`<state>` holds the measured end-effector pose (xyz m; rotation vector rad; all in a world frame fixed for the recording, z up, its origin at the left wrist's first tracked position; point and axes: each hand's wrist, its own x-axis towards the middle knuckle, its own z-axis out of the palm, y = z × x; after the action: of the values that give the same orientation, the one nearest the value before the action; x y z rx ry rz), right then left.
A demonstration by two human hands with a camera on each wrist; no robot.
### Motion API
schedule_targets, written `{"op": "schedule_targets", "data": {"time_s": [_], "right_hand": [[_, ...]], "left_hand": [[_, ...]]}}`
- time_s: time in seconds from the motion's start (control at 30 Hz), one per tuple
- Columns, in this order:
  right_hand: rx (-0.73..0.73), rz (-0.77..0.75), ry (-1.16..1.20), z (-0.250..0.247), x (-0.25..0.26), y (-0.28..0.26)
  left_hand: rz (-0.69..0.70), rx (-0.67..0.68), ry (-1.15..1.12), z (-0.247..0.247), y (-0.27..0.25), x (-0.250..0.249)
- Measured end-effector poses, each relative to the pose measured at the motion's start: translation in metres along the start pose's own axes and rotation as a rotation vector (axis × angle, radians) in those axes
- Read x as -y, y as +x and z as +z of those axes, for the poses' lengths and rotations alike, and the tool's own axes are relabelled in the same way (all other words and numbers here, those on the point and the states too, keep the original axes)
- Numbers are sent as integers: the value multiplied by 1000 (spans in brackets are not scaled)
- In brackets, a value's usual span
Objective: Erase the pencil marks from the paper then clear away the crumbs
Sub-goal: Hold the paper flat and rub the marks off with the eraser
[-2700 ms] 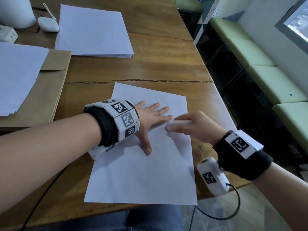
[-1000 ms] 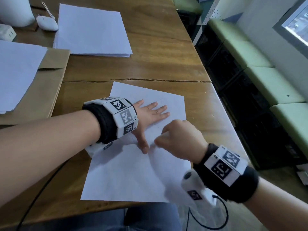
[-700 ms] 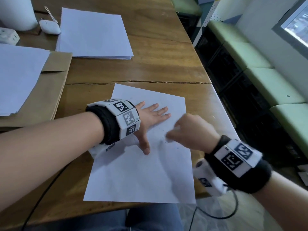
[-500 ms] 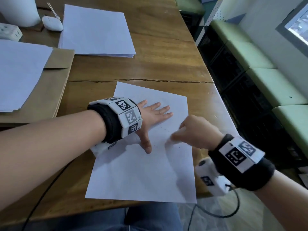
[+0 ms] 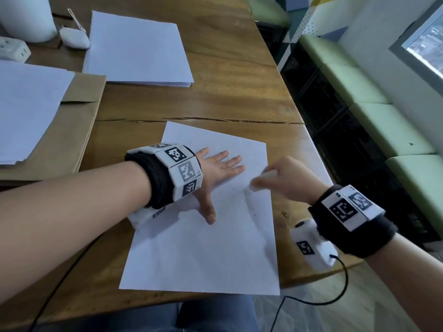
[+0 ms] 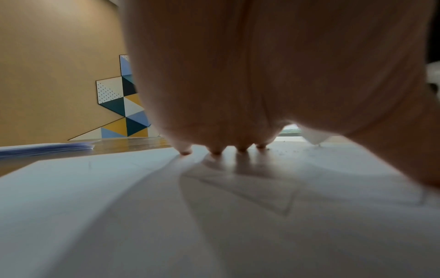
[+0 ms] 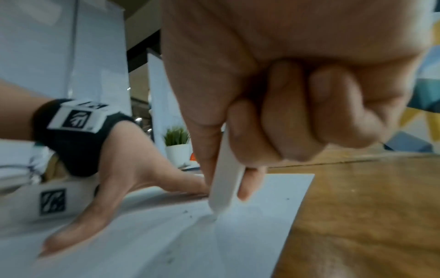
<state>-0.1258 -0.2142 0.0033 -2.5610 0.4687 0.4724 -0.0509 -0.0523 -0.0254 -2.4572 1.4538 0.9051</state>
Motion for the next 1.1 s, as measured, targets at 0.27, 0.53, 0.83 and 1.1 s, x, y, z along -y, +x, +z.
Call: {"op": "schedule_targets", "data": {"time_s": [0.27,0.53,0.83,1.1], "right_hand": [[395,-170,-26,13,-9,-20],[44,-174,129,12,-4,8],[127,-158,48,2,-6,12],[399,-171,-23,3,-14,-13]], "left_hand": [[-10,0,14,0,0,-1],[-24,-5,4,2,3,0],[-13,20,9,2,4,2],[-12,17,25,1,2,-1]]}}
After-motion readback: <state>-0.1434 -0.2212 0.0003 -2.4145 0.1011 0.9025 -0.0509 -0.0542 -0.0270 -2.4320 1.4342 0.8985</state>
